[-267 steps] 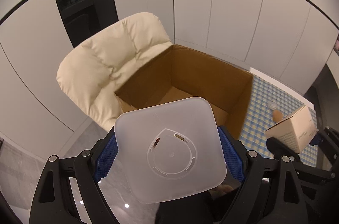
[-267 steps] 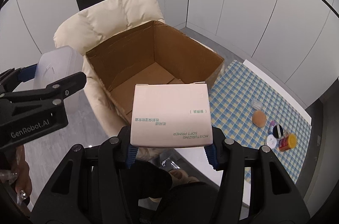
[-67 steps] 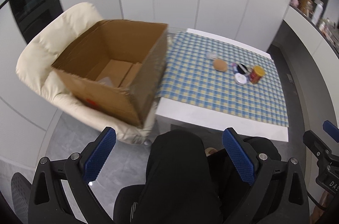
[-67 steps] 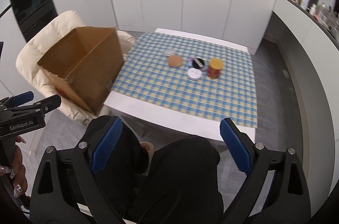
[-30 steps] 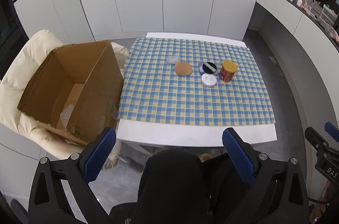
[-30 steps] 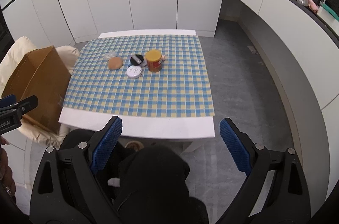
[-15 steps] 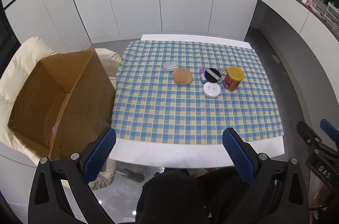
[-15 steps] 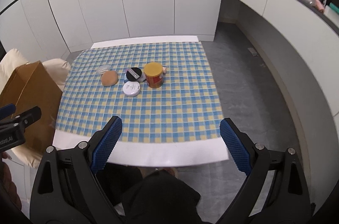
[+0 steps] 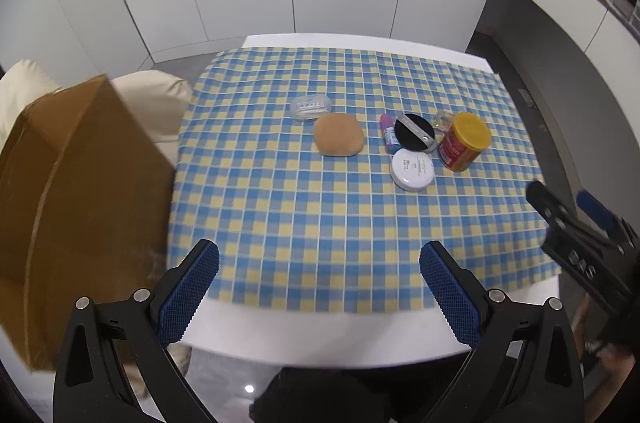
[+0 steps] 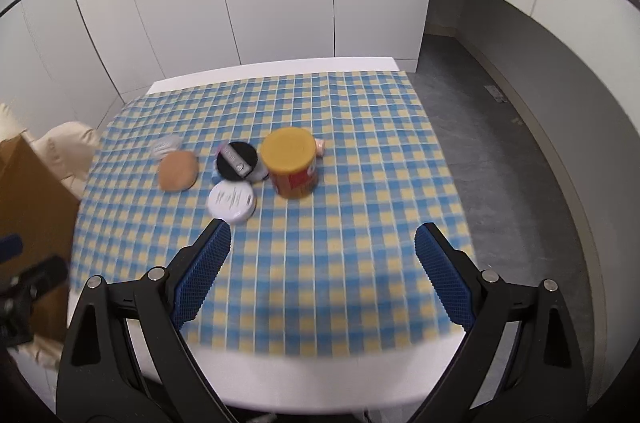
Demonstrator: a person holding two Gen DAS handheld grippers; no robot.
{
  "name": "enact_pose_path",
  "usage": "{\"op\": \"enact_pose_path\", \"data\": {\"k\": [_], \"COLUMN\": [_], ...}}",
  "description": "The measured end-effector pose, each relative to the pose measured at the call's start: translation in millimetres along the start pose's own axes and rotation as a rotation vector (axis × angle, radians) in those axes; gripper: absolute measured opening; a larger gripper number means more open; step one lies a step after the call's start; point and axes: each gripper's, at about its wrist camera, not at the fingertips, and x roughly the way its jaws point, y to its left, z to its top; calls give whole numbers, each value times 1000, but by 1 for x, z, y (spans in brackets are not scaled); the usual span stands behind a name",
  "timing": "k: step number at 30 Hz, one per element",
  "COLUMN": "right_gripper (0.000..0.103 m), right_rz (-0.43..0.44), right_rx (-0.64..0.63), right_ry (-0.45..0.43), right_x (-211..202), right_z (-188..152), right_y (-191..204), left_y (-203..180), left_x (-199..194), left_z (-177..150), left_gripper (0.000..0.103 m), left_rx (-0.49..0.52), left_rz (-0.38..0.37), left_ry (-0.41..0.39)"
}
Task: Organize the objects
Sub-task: 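Grasp the white round compact with the left gripper while the right grasps the yellow-lidded jar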
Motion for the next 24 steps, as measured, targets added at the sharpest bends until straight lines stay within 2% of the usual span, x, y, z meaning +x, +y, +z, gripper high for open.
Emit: {"op": "enact_pose_path", "data": {"k": [3, 8, 11, 14, 16, 17, 18, 22, 24], "right_gripper": [95, 95, 94, 86, 77, 64, 56, 56, 56], "right_rz": [32, 16, 13, -22, -12, 10, 27, 16, -13], "right_rx": [17, -20, -50, -78, -75, -79, -83, -95, -80], "right_ry": [4, -13, 15, 29, 26, 29, 38, 31, 32], "right_x": [37, 87, 118, 143, 154, 158, 162, 163, 159], "right_z": [9, 24, 28, 32, 33, 32, 32, 27, 27], "right_y": [-4, 1, 7, 10, 11, 11, 13, 14, 2], "left_y": [-8, -18, -25, -31, -36, -39, -42, -55, -60], "left_x": [25, 60, 77, 91, 102, 108, 112, 134, 143], "left_z": [8, 18, 21, 22, 24, 25, 25, 30, 32], "left_gripper": [101, 101, 101, 101, 101, 101, 101, 101, 101], "left_rx": [20, 27, 38, 46, 45, 46, 47, 35, 7], "left_rz": [-9, -37, -47, -63, -79, -89, -96, -137, -188], "left_ry": [3, 45, 65, 87, 100, 110, 115, 155, 165]}}
